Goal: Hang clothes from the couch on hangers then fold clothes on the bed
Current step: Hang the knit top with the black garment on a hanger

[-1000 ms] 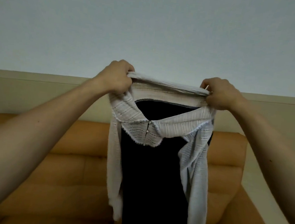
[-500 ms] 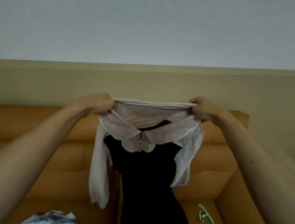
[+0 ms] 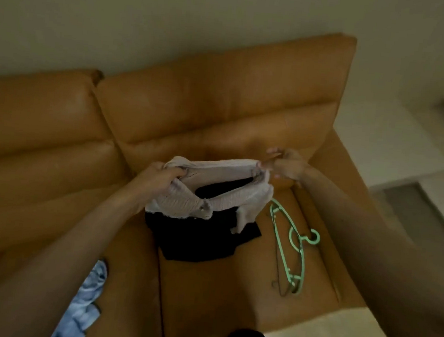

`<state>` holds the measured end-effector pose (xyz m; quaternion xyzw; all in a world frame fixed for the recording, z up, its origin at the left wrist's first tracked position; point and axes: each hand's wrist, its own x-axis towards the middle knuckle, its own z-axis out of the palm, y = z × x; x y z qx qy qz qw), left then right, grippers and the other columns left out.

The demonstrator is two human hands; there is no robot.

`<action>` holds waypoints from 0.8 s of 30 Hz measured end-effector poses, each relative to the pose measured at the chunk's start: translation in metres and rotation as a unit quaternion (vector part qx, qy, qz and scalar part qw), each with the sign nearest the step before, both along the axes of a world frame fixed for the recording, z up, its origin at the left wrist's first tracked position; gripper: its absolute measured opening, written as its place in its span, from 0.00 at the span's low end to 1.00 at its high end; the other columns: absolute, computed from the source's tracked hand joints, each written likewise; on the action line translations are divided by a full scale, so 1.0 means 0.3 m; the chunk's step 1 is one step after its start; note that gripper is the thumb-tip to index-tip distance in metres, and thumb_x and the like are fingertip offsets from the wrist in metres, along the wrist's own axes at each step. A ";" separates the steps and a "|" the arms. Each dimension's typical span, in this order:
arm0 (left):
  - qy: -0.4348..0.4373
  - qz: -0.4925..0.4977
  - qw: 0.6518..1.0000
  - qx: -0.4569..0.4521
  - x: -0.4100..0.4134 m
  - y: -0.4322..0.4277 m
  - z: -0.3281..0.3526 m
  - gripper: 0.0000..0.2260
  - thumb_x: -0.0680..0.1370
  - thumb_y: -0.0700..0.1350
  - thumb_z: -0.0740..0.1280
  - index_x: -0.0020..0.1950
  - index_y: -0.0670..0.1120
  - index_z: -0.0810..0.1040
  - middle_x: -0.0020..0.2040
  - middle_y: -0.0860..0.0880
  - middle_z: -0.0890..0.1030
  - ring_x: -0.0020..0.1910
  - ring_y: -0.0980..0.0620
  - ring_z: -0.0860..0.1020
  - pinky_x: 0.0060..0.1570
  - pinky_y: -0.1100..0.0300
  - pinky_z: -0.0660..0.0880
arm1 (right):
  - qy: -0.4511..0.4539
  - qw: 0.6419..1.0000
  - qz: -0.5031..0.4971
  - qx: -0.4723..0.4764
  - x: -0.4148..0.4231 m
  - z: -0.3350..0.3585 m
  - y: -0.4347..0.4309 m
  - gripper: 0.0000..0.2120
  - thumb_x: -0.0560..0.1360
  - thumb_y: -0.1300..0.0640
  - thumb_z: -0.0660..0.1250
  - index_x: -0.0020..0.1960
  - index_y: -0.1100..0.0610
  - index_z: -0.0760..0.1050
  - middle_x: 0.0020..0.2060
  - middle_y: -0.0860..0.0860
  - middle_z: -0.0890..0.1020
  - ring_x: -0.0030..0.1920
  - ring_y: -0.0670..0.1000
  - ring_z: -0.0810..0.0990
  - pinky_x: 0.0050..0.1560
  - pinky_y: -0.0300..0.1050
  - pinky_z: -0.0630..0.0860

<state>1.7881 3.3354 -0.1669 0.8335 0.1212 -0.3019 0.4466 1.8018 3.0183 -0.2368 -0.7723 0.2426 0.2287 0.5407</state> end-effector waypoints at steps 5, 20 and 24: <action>0.047 0.000 0.999 0.023 -0.041 -0.140 -0.221 0.14 0.82 0.47 0.66 0.40 0.41 0.77 0.36 0.41 0.73 0.32 0.50 0.71 0.31 0.60 0.66 | 0.054 0.991 -0.117 -0.042 -0.170 -0.327 -0.202 0.22 0.75 0.59 0.76 0.65 0.58 0.72 0.49 0.52 0.80 0.42 0.45 0.78 0.32 0.33 0.73; 0.154 0.005 0.988 0.015 -0.133 -0.430 -0.807 0.31 0.76 0.60 0.70 0.48 0.29 0.79 0.39 0.33 0.80 0.38 0.40 0.78 0.42 0.52 0.69 | 0.297 0.915 -0.265 -0.066 -0.627 -1.358 -0.340 0.32 0.68 0.55 0.79 0.66 0.65 0.69 0.55 0.58 0.77 0.44 0.55 0.80 0.34 0.46 0.78; 0.159 0.011 0.987 0.017 -0.162 -0.474 -0.900 0.28 0.73 0.63 0.71 0.41 0.35 0.78 0.35 0.42 0.77 0.39 0.44 0.75 0.41 0.53 0.69 | 0.307 0.894 -0.316 -0.086 -0.708 -1.514 -0.315 0.36 0.66 0.56 0.81 0.68 0.66 0.70 0.60 0.62 0.79 0.59 0.63 0.80 0.58 0.56 0.80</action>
